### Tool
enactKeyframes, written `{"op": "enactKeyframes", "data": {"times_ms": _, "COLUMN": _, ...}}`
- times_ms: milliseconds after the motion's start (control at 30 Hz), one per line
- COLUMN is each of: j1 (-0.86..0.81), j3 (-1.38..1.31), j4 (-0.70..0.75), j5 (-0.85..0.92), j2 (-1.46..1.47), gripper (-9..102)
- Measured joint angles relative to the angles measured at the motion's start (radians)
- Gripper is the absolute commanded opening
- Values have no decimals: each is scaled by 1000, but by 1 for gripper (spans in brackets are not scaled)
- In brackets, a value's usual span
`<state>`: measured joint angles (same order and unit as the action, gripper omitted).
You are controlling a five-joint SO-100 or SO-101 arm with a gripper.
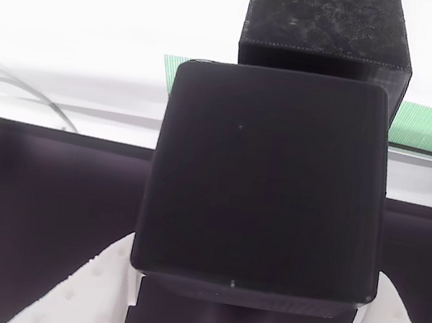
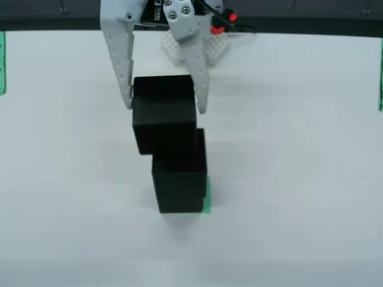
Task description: Stack 3 Blocks on the chosen place.
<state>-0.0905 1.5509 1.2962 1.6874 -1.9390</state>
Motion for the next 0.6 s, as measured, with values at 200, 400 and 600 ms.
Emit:
{"op": "enactKeyframes", "data": {"times_ms": 200, "j1": 3, "j3": 78, "j4": -75, "j5": 0, "j2": 0, "gripper": 21}}
{"op": "enactKeyframes", "data": {"times_ms": 400, "j1": 12, "j3": 123, "j4": -137, "j5": -9, "j2": 0, "gripper": 21}}
{"op": "enactKeyframes", "data": {"times_ms": 600, "j1": 20, "j3": 127, "j4": -149, "j5": -9, "j2": 0, "gripper": 21}}
